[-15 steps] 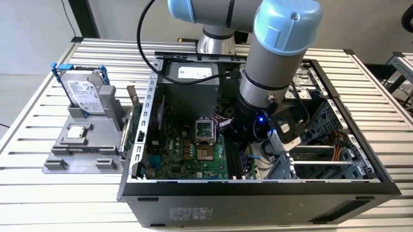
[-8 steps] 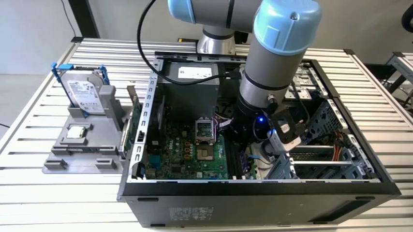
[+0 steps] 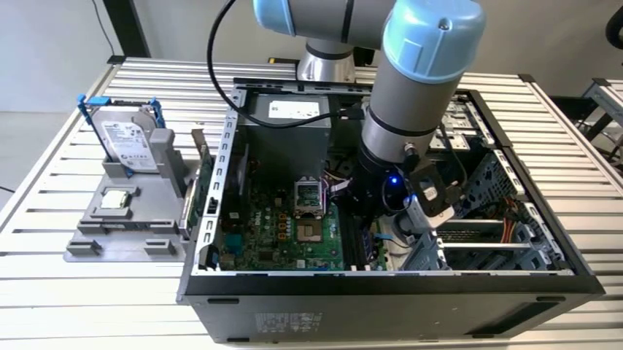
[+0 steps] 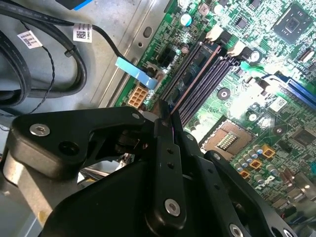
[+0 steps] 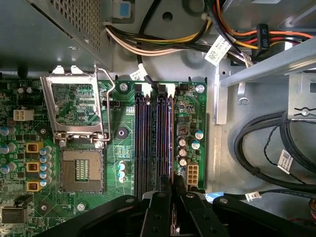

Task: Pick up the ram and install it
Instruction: 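Insert the ram into the slot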

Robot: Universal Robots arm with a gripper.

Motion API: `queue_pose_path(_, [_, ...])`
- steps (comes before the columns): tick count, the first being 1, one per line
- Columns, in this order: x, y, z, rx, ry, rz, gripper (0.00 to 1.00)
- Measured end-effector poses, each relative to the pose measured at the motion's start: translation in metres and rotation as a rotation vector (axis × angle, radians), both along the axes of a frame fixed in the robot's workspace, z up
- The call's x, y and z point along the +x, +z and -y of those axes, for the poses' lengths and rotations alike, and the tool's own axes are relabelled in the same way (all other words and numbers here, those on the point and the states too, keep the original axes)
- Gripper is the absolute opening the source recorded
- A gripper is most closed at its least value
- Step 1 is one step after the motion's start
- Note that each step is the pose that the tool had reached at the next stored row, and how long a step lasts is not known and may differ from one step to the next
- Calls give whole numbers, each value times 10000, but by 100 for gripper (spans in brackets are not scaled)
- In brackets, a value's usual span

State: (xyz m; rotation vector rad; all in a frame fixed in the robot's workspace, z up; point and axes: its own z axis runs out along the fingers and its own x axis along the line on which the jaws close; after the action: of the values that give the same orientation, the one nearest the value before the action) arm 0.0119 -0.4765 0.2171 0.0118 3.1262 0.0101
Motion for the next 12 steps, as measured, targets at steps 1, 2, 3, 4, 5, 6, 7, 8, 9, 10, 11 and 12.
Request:
queue_pose_path(1, [0,0,0,0,0,0,0])
queue_pose_path(2, [0,0,0,0,0,0,0])
queue_pose_path(3, [0,0,0,0,-5,0,0])
queue_pose_path(4, [0,0,0,1,-13,1,0])
queue_pose_path(5, [0,0,0,2,-25,0,0])
queue_pose_path(6, [-3,0,0,2,-47,0,0])
queue_pose_path(7, [-5,0,0,2,-66,1,0])
queue_pose_path(8, [-5,0,-1,1,-90,0,0])
queue_pose_path(9, [-5,-1,-4,7,-123,0,0])
queue_pose_path(10, [-5,-5,-8,14,-154,2,0])
queue_pose_path(11, [-5,-2,-11,8,-180,1,0])
queue_pose_path(12, [-6,-1,-11,4,-201,1,0])
